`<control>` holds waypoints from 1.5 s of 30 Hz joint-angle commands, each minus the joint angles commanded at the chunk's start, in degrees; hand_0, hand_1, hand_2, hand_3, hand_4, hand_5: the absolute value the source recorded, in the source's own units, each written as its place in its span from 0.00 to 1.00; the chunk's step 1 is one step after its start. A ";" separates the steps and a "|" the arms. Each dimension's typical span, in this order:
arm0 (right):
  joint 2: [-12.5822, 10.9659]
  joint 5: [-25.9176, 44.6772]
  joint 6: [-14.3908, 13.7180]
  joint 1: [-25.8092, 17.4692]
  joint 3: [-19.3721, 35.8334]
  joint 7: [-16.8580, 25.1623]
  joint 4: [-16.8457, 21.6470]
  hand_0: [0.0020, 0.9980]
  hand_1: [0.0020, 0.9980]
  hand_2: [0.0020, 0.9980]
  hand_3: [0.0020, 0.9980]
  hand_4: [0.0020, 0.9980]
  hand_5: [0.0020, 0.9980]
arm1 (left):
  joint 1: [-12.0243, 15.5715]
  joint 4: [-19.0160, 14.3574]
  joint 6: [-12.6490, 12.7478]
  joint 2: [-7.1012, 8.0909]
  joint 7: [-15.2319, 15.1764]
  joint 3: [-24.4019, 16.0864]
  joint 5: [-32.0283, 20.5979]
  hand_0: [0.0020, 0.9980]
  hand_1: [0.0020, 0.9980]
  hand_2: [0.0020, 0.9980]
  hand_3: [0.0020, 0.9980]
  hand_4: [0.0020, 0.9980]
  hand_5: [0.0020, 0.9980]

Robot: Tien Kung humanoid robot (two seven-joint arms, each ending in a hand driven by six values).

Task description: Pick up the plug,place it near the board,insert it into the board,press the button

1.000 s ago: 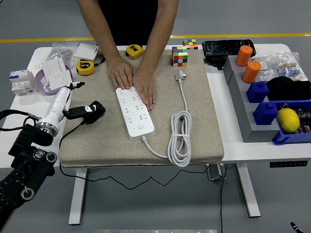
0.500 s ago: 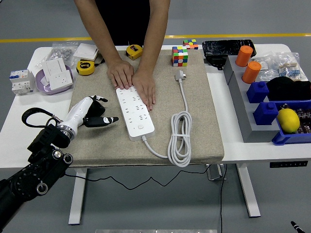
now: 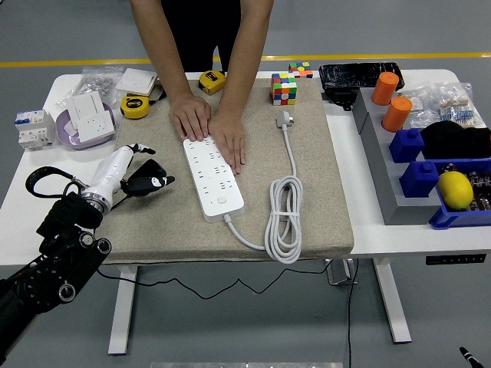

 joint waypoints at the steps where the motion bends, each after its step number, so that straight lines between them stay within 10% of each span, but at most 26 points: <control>1: 0.01 -0.07 0.00 -0.02 0.09 -0.02 0.00 1.00 0.83 0.75 0.81 1.00 0.91 | 0.00 0.02 0.15 0.00 0.17 -0.08 0.44 0.72 0.70 0.65 0.68 1.00 0.42; 12: 0.02 -0.09 -0.02 0.10 0.05 -0.03 0.00 1.00 0.84 0.75 0.80 1.00 0.90 | 0.24 0.51 0.09 -0.30 1.52 -0.65 4.50 0.51 0.46 0.38 0.46 0.96 0.26; 23: -0.12 -0.40 0.09 0.19 0.17 -0.26 0.00 1.00 0.84 0.75 0.80 1.00 0.90 | 0.44 1.38 3.17 -0.66 4.07 -2.26 12.14 0.47 0.37 0.35 0.42 0.84 0.19; 24: -0.13 -0.39 0.07 0.20 0.19 -0.24 0.00 1.00 0.84 0.75 0.80 1.00 0.90 | 0.46 1.44 3.37 -0.68 4.23 -2.27 12.46 0.41 0.33 0.32 0.37 0.70 0.11; 45: -0.31 -0.28 -0.09 0.09 0.04 -0.37 0.00 1.00 0.84 0.75 0.80 1.00 0.90 | 1.88 -2.84 4.19 -0.61 2.45 -4.82 11.66 0.40 0.32 0.31 0.37 0.70 0.12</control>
